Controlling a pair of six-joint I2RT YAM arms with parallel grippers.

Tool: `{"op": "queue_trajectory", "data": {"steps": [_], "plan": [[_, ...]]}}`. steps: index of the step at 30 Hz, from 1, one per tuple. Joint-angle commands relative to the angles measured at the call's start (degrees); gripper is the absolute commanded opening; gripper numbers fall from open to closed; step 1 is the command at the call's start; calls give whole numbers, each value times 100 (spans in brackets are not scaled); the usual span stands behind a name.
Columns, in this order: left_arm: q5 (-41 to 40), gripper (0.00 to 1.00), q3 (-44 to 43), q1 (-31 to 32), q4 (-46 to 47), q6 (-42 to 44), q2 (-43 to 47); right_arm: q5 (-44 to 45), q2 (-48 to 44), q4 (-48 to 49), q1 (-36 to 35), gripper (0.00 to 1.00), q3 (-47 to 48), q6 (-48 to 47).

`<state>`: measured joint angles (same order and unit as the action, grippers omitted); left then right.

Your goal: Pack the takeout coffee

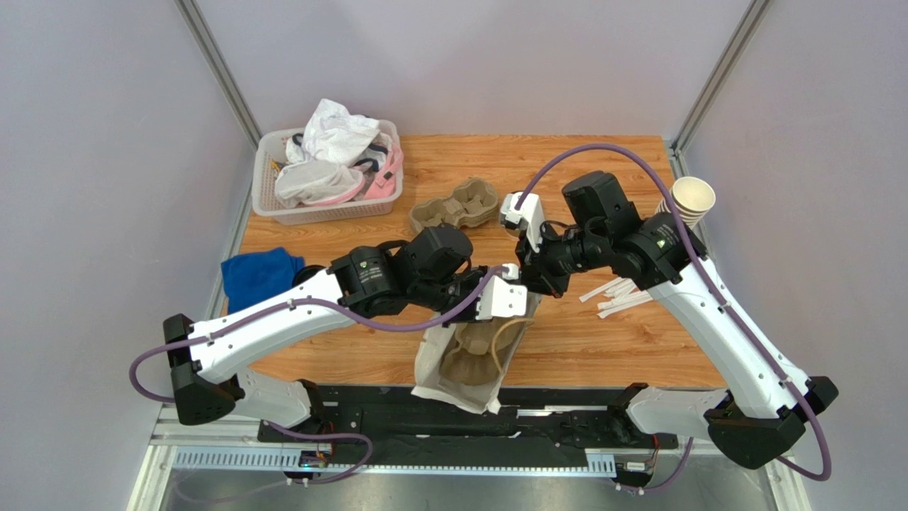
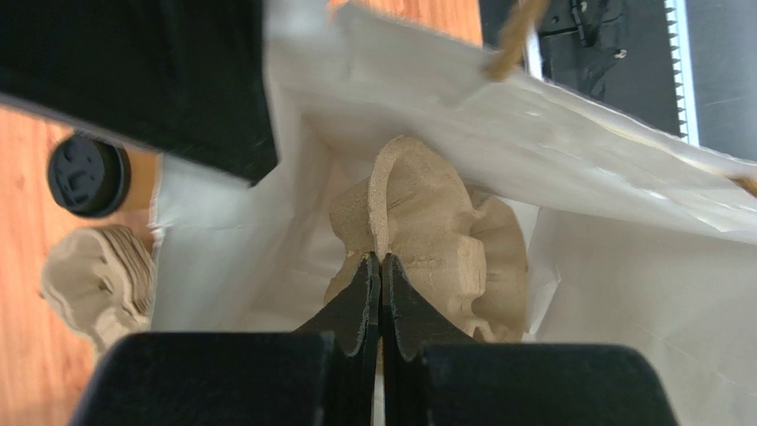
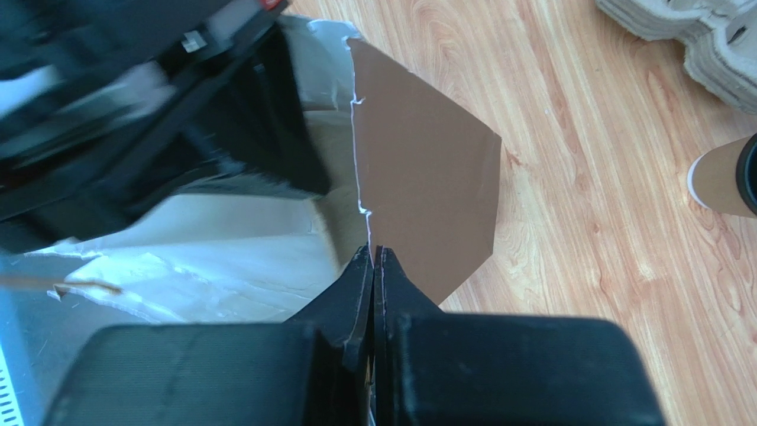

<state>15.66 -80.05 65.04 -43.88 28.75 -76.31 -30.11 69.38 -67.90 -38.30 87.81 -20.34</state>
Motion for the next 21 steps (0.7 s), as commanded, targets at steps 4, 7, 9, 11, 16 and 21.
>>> {"op": "queue_trajectory", "data": {"steps": [4, 7, 9, 11, 16, 21], "plan": [[403, 0, 42, -228, 116, -239, -200, -443, -118, 312, -54, 0, -53, -190], [490, 0, 182, -228, 230, -72, -156, -496, -92, 304, -54, 0, -62, -251], [596, 0, 305, -228, 283, 25, -103, -540, -83, 304, -54, 0, -80, -278], [666, 0, 341, -228, 327, 165, -24, -549, -83, 295, -46, 0, -115, -304], [868, 0, 122, -211, 187, 429, 81, -549, -30, 304, -54, 0, -150, -304], [527, 0, -19, 210, 2, 868, 73, -514, 136, 312, -54, 0, -71, -278]]}}
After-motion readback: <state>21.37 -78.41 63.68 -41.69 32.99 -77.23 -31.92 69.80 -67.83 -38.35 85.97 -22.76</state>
